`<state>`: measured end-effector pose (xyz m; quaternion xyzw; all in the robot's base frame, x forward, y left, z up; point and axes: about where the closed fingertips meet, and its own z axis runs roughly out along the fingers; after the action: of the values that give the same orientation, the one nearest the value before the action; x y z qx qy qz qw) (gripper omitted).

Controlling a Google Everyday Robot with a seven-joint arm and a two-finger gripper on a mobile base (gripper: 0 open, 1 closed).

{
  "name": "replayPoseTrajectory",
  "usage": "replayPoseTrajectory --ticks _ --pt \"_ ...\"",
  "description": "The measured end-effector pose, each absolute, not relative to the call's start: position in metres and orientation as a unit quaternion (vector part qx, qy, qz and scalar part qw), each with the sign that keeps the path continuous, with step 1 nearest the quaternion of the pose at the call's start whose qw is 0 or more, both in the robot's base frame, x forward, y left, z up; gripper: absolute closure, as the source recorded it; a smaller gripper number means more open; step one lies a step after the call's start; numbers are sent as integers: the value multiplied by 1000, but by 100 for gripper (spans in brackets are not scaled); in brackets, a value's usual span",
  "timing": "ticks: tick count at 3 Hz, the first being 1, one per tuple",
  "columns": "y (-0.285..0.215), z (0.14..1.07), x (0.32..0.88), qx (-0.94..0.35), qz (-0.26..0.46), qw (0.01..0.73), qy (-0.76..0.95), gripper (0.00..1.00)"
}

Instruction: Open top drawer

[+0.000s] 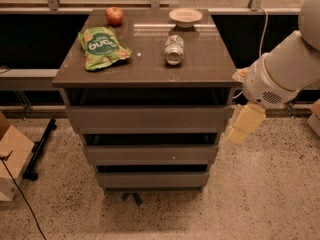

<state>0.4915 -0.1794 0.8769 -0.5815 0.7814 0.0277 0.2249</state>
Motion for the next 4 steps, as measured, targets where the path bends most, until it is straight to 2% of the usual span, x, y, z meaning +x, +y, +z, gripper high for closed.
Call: replayPoseTrajectory --ticks 3,4 --pt "-127 768 533 -583 54 266 766 0" --pt "-117 722 576 -576 71 282 764 0"
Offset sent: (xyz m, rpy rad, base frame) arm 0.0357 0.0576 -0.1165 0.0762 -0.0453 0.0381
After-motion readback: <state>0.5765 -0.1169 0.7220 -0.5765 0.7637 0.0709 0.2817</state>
